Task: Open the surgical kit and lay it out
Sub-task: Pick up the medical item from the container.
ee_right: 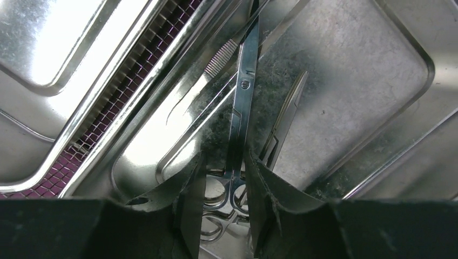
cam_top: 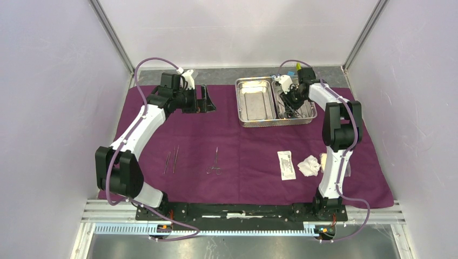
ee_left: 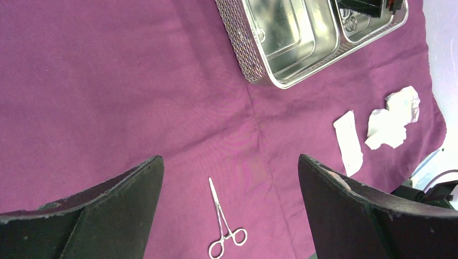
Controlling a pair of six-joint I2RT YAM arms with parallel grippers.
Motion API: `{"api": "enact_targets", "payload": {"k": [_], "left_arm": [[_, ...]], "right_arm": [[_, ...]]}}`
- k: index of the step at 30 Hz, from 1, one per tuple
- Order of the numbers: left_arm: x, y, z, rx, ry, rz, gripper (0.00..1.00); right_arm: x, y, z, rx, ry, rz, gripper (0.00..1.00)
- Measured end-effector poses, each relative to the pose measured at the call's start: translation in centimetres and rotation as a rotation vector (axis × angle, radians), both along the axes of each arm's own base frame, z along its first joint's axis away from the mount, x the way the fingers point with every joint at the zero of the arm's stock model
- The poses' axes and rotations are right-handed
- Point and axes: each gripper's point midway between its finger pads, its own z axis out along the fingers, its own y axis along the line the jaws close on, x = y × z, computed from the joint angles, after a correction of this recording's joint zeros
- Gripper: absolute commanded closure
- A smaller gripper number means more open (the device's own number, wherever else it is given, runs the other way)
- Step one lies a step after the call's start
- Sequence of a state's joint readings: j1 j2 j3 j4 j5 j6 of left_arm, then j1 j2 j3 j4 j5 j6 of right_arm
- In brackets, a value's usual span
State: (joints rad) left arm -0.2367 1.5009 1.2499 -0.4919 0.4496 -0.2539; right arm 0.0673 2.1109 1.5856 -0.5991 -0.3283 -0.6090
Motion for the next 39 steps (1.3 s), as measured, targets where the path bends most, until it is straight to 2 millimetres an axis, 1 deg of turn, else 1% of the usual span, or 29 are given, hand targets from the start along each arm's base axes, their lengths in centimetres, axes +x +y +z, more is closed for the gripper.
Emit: {"api": "enact_targets", "payload": {"k": [9,12,20,26,28,39], "left_arm": [[0.0,0.0,-0.1,0.000,0.003,0.000,0.00],[0.1,0.1,-0.1,0.000,0.004,0.002,0.00],[0.6,0.1,-0.4,0.002,0.016,0.004,0.00],[0.6,0.0,-0.2,0.000,0.014,0.002,0.00],[0.7,0.0,-0.1,-0.002,0.011,0.002,0.00],[0.8,0.0,-0.5,0.001,0.020,0.000,0.00]], "right_arm": [[0.5,0.0,0.0,0.000,-0.008,0.007,0.96],[0.6,0.0,0.1,0.005,-0.007,0.003,1.00],[0.6,0.1,0.7,0.018,-0.013,-0.018,1.00],[1.2,0.1,3.1,0.029,-0.067,-0.054,1.00],[1.5,-0.1,3.5,0.023,-0.082,-0.066,1.00],[2.2,-1.3,4.1,0.011,-0.110,-0.132,1.00]]}}
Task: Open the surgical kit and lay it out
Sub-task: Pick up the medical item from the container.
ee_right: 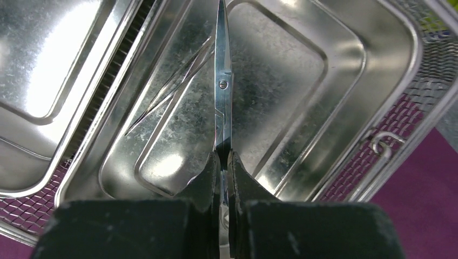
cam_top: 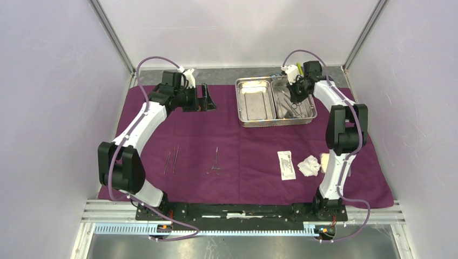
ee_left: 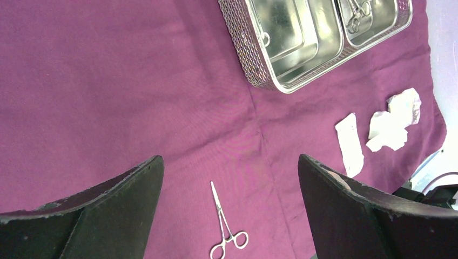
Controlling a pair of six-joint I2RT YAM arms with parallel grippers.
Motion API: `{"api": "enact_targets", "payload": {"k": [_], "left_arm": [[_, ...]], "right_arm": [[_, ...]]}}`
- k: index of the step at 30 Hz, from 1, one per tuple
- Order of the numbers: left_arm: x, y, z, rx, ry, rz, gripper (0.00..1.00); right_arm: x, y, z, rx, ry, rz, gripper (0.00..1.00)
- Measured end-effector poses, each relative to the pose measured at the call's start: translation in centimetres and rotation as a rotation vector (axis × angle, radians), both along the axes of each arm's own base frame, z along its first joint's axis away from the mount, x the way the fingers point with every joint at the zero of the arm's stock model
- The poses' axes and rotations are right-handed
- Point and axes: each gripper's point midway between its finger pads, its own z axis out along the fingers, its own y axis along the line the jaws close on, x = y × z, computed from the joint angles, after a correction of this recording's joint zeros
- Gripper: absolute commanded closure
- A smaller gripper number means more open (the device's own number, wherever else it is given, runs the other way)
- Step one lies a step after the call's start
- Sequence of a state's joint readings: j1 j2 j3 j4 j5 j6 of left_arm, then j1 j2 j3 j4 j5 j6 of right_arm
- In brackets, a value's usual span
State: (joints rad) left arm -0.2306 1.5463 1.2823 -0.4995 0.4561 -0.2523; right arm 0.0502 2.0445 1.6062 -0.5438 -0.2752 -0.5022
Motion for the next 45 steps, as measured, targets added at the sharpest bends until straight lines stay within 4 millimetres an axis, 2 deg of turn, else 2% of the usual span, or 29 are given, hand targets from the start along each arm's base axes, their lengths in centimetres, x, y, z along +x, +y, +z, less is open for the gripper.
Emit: {"api": "enact_targets", "payload": {"k": [4,7,11,13,16,20,23,29,33,40,45], "left_arm": [[0.2,-0.3,0.3,-0.014,-0.017,-0.013,0.00],[0.7,-0.9,1.0,-0.045,-0.059,-0.037,0.00],[1.3,-2.2,2.0,-0.123,-0.116,-0.073,0.01],[1.5,-2.9,2.8,-0.170,-0.137,-0.088,0.02],[2.3,-4.6,4.4,-0.255,-0.182,-0.117,0.05],[2.9,-7.2,4.8,-0.329,-0.187,-0.152,0.09],[3.6,-8.9,4.7,-0.335,-0.174,-0.144,0.11],[4.0,-11.4,5.9,-0.331,-0.189,-0.109,0.12],[4.4,-12.4,6.2,-0.351,-0.169,-0.088,0.14],[5.1,-13.0,3.2,-0.348,-0.077,-0.044,0.15],[5.2,-13.0,3.1,-0.349,-0.075,-0.042,0.15]], "right_arm": [[0.2,0.1,1.6,0.021,-0.034,-0.010,1.00],[0.3,0.9,4.1,0.070,-0.086,-0.011,1.00],[-0.6,3.2,8.0,0.150,-0.175,0.013,1.00],[-1.4,5.1,9.7,0.190,-0.217,0.038,1.00],[-2.9,9.4,12.1,0.263,-0.275,0.105,1.00],[-4.5,14.5,13.9,0.341,-0.311,0.174,1.00],[-5.6,17.6,14.2,0.384,-0.304,0.204,1.00],[-6.6,19.8,14.1,0.405,-0.290,0.200,1.00],[-7.0,20.7,14.0,0.417,-0.286,0.201,1.00],[-7.9,21.1,12.7,0.436,-0.236,0.193,1.00],[-8.4,20.9,11.5,0.434,-0.205,0.184,1.00]]}}
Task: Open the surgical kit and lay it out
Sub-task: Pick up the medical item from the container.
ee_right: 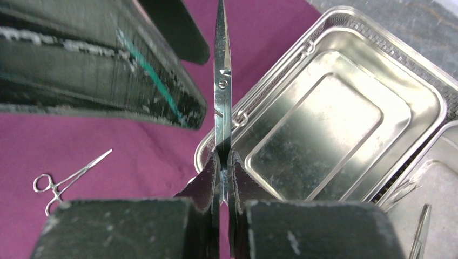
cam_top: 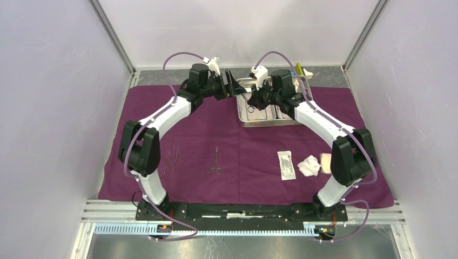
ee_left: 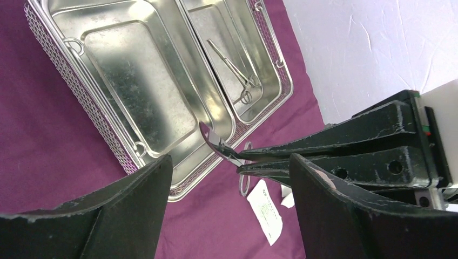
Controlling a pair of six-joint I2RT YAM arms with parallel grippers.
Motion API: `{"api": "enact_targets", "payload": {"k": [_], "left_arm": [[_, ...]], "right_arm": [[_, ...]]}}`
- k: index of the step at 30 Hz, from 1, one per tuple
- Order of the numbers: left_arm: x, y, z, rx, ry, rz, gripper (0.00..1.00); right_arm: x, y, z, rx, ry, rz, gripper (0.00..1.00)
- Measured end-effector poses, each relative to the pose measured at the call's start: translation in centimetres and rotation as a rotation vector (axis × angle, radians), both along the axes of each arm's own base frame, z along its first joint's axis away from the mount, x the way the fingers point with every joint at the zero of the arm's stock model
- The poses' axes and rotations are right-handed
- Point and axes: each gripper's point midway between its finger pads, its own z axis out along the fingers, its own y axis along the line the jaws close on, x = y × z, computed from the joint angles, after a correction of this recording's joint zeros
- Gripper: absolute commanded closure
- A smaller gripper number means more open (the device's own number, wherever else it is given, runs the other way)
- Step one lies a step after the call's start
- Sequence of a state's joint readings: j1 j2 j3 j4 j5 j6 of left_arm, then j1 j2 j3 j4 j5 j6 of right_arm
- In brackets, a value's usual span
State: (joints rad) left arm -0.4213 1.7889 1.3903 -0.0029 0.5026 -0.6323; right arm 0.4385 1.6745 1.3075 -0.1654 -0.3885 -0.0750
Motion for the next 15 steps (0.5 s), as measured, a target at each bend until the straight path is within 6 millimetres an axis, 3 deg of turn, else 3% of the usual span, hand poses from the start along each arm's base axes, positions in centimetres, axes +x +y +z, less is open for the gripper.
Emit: {"api": "enact_targets", "payload": {"k": [8,15], "left_arm": [[-0.7,0.1,-1.8,0.005,0.024,-0.012,0.21],[-1.5,-1.0,-1.5,-0.054,0.032,-0.047,0.38]], "right_arm": [[-2.2,-0.5,-1.2,-0.007,0.031,0.002,1.00],[-2.6,0.2,-0.8,0.016,0.020,0.006,1.00]]}}
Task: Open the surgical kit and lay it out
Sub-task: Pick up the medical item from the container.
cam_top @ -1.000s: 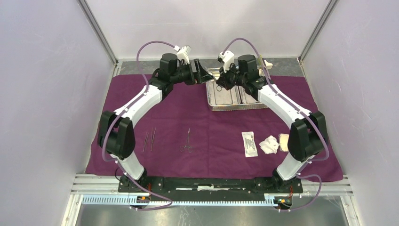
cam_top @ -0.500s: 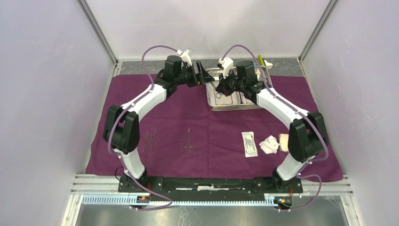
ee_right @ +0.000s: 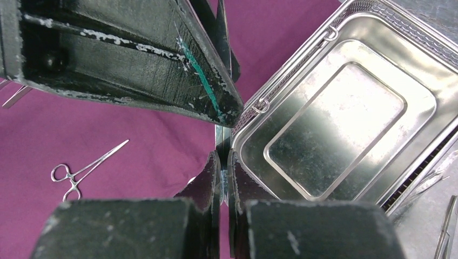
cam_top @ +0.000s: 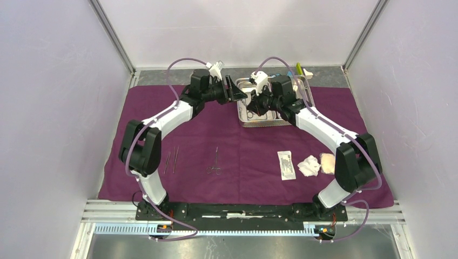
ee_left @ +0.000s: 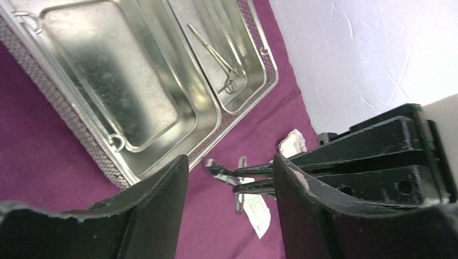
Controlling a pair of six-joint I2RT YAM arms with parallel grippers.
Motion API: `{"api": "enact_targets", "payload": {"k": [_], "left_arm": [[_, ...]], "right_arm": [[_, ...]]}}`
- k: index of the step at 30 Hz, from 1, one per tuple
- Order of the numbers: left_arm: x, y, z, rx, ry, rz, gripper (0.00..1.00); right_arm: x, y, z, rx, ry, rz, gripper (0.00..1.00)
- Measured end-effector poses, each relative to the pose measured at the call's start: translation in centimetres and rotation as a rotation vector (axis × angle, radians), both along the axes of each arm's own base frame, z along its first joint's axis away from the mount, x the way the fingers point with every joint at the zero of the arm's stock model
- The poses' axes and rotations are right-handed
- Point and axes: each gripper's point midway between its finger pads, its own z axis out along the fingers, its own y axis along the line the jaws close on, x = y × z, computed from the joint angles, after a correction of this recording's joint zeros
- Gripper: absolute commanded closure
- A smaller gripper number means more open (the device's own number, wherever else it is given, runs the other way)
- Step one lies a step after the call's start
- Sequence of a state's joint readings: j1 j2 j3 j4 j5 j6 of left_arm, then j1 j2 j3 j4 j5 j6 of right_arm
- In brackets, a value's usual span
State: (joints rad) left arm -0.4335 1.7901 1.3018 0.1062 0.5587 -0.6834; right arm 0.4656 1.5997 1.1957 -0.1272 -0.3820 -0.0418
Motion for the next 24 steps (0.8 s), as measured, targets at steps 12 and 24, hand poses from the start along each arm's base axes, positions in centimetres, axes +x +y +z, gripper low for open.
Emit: {"api": "enact_targets", "payload": {"k": [12,24], "left_arm": [[-0.8,-1.0,0.1,-0.055,0.018,-0.023,0.59],[-1.1,-1.6,-1.5,-0.060,0.065,-0.063,0.92]], "right_arm": [[-0.1,-0.2,-0.4,-0.005,0.012,-0.018,1.00],[-0.9,-0.4,-0.4,0.002,0.020,-0.014,0.95]]}}
